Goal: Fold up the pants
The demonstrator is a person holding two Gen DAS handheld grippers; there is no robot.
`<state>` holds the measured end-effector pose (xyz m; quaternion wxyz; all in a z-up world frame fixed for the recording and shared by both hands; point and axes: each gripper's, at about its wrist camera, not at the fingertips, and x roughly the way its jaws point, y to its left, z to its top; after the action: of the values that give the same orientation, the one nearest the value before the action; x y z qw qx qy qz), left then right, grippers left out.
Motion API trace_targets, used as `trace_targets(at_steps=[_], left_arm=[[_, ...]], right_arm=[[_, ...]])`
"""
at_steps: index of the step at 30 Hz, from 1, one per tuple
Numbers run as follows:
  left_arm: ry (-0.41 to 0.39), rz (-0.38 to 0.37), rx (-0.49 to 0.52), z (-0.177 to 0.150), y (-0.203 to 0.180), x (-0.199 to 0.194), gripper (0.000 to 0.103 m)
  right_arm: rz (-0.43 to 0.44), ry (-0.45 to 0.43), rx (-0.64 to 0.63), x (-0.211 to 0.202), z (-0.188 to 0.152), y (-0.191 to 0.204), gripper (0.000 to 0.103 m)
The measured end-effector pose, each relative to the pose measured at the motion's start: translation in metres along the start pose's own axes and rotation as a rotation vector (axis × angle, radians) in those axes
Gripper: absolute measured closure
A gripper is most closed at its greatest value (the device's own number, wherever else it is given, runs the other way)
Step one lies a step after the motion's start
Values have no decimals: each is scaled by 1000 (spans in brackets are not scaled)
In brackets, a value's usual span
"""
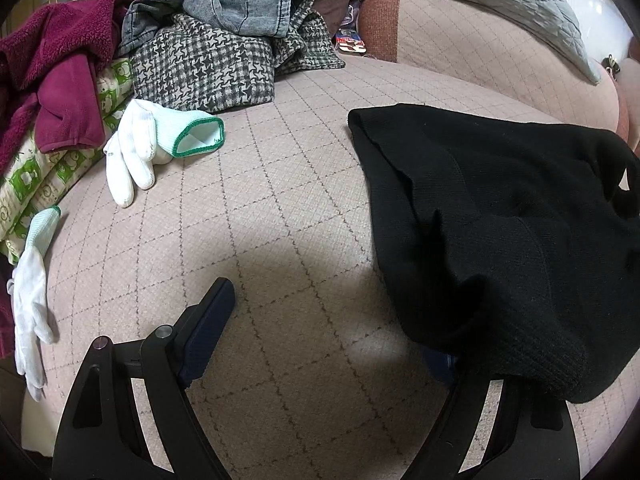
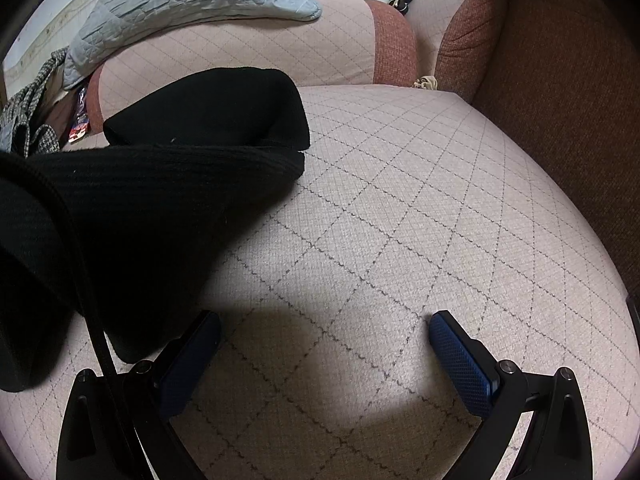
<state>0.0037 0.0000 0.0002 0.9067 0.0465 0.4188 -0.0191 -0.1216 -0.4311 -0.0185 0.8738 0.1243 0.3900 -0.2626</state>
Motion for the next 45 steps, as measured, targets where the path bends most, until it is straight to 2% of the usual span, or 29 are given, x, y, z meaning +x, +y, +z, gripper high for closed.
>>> trace_targets(at_steps=[10, 14, 16, 18, 19, 22, 24, 25, 28, 31, 37, 40, 45], left_arm=[[10, 5, 2, -2, 0, -2, 17], [59, 11, 4, -3, 0, -12, 18], [59, -20, -36, -5, 3, -21, 18], [21, -75, -103, -8, 12, -41, 18], [38, -108, -129, -6, 15, -48, 18], [-6, -190, -184, -6, 27, -82, 18], [-18, -193, -175, -6, 25, -94, 18], [-9, -190, -166, -7, 22, -96, 18], [0, -210, -148, -11, 15, -93, 18], [43, -190, -122, -17, 5, -84, 18], [108, -256, -197, -32, -6, -71, 18], [150, -288, -193, -35, -20, -64, 18], [104, -247, -160, -33, -40, -57, 18]], right_arm=[[2, 6, 0, 1, 2, -1, 0], [6, 17, -2, 1, 4, -3, 0], [31, 37, -30, -6, 2, -5, 0], [74, 39, -53, -14, -2, -7, 0], [101, 59, -49, -20, -4, -10, 0], [157, 89, -14, -39, -10, -19, 0], [194, 55, -12, -52, -17, -22, 0], [183, 8, -31, -54, -23, -19, 0], [209, -7, -71, -62, -26, -11, 1], [266, -9, -49, -69, -25, -8, 1], [294, 8, 0, -60, -12, -9, 1], [320, 7, 36, -54, -6, -11, 1], [355, 16, 77, -47, 3, -13, 1]])
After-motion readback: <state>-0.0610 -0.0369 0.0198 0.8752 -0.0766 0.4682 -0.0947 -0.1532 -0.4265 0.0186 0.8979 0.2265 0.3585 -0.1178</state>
